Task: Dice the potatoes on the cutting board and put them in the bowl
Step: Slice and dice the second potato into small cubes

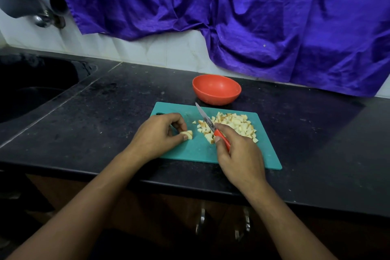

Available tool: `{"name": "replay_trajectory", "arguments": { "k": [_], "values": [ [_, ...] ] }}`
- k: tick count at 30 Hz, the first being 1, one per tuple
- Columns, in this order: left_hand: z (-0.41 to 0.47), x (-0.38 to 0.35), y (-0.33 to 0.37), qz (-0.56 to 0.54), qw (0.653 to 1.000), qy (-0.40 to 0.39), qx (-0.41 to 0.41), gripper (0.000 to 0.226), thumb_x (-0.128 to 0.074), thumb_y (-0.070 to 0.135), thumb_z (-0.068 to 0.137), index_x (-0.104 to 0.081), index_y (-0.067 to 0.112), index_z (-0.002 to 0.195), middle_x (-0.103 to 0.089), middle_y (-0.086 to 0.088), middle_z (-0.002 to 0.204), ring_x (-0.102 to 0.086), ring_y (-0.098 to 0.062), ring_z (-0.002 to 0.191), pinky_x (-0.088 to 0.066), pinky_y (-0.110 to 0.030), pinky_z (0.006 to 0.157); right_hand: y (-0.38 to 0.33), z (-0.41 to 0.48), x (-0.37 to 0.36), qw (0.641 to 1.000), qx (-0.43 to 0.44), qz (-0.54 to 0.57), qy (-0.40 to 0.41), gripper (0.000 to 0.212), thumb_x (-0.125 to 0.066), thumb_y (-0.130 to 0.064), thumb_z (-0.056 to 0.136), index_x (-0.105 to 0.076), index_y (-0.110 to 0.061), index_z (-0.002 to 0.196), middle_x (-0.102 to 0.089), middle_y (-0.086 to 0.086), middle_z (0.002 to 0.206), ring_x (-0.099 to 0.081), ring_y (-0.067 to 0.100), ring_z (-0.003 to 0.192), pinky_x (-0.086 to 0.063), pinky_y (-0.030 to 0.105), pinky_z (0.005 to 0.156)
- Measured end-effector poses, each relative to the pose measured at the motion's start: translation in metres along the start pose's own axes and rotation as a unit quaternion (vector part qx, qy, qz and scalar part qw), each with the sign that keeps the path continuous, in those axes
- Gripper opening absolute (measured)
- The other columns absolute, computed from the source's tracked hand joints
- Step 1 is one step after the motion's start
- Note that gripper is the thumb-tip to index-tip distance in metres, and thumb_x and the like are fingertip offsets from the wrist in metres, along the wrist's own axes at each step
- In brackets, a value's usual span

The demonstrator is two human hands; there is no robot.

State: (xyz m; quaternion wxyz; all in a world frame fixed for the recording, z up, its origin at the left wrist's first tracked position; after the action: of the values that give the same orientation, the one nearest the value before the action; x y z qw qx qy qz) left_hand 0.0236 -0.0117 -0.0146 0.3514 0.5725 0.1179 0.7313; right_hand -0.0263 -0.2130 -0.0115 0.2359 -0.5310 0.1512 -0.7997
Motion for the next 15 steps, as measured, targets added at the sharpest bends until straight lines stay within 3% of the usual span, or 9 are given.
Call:
{"name": "replay_trajectory", "arguments": {
  "k": [3, 5, 9, 13, 15],
  "values": [
    [-0.002, -0.002, 0.003, 0.005, 1.0, 0.01, -0.013, 0.014, -0.081, 0.036, 0.084, -0.067, 0.036, 0.089, -0.066, 0.032, 0.083, -0.057, -0.002, 0.06, -0.036, -0.019, 0.056, 0.0, 0.0, 0.0, 1.0, 0.0, -0.002, -0.002, 0.04, -0.053, -0.036, 0.104, -0.056, -0.036, 0.144, -0.073, -0.011, 0.102, -0.045, -0.002, 0.065, -0.032, 0.015, 0.057],
    [-0.005, 0.0, 0.003, 0.009, 0.999, 0.029, -0.015, 0.012, -0.08, 0.037, 0.085, -0.068, 0.035, 0.087, -0.063, 0.036, 0.086, -0.057, -0.005, 0.062, -0.035, -0.021, 0.054, -0.002, -0.001, 0.0, 1.0, 0.0, -0.006, -0.005, 0.04, -0.053, -0.036, 0.104, -0.056, -0.036, 0.144, -0.073, -0.01, 0.104, -0.046, -0.001, 0.071, -0.036, 0.022, 0.059],
    [-0.011, 0.002, 0.006, 0.037, 0.997, 0.063, -0.022, 0.013, -0.077, 0.039, 0.087, -0.066, 0.034, 0.083, -0.059, 0.021, 0.074, -0.055, -0.004, 0.065, -0.036, -0.024, 0.055, -0.003, -0.001, 0.0, 1.0, -0.005, -0.012, -0.018, 0.041, -0.052, -0.036, 0.104, -0.054, -0.037, 0.145, -0.073, -0.011, 0.106, -0.048, 0.0, 0.077, -0.04, 0.027, 0.066],
    [-0.009, 0.001, 0.002, 0.029, 0.997, 0.071, -0.021, 0.018, -0.079, 0.042, 0.085, -0.064, 0.034, 0.079, -0.057, 0.023, 0.072, -0.056, -0.004, 0.067, -0.034, -0.023, 0.055, -0.006, -0.004, -0.003, 0.999, -0.012, 0.035, -0.034, 0.043, -0.054, -0.035, 0.103, -0.053, -0.041, 0.145, -0.073, -0.013, 0.107, -0.058, 0.003, 0.072, -0.05, 0.031, 0.068],
    [-0.009, 0.001, 0.0, 0.027, 0.997, 0.073, -0.02, 0.019, -0.079, 0.043, 0.084, -0.064, 0.034, 0.079, -0.059, 0.022, 0.073, -0.056, -0.005, 0.066, -0.035, -0.024, 0.055, -0.013, -0.006, -0.007, 0.998, -0.005, 0.047, -0.051, 0.044, -0.054, -0.034, 0.102, -0.052, -0.042, 0.145, -0.071, -0.015, 0.101, -0.057, 0.001, 0.069, -0.048, 0.029, 0.066]
  ]
}}
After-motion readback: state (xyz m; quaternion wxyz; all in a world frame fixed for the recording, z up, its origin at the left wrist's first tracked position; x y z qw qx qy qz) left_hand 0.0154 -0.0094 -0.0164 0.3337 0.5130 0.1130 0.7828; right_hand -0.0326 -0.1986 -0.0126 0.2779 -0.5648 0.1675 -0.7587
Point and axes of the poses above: each hand's wrist, its own z-axis towards the middle knuckle, its own x-axis out of the back of the hand, y = z × x, the point moved 8 cm from there along z, towards the middle knuckle
